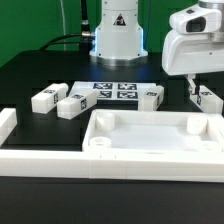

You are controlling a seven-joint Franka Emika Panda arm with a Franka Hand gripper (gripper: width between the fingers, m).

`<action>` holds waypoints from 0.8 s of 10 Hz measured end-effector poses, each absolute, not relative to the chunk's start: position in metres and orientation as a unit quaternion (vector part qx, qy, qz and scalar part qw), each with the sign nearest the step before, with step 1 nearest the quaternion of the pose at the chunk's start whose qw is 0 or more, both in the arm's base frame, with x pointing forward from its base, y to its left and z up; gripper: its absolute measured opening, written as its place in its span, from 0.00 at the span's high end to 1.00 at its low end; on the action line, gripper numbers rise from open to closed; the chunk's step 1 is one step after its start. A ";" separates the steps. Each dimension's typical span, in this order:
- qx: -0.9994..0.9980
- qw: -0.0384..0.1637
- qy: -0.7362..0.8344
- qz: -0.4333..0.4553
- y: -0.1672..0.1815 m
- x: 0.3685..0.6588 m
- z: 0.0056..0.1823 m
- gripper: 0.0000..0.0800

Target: Assemble desk

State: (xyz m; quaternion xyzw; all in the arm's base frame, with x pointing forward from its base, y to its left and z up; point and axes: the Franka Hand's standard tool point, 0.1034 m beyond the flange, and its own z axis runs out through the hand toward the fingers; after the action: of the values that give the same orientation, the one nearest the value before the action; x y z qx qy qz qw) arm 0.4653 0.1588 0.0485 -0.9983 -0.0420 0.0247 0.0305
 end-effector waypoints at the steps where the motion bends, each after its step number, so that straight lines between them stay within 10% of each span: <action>1: -0.998 0.028 -0.043 0.037 0.158 0.464 0.048 0.19; 8: -0.977 -0.006 -0.048 0.208 0.159 0.452 0.043 0.19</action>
Offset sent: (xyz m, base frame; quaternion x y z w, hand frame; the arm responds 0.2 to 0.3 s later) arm -0.0041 0.0071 -0.0088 -0.0365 -0.1418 0.0350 0.9886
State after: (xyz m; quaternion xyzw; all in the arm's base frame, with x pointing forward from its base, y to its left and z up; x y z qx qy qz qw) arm 0.4522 0.1594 0.0427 -0.9769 -0.0475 0.2084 -0.0057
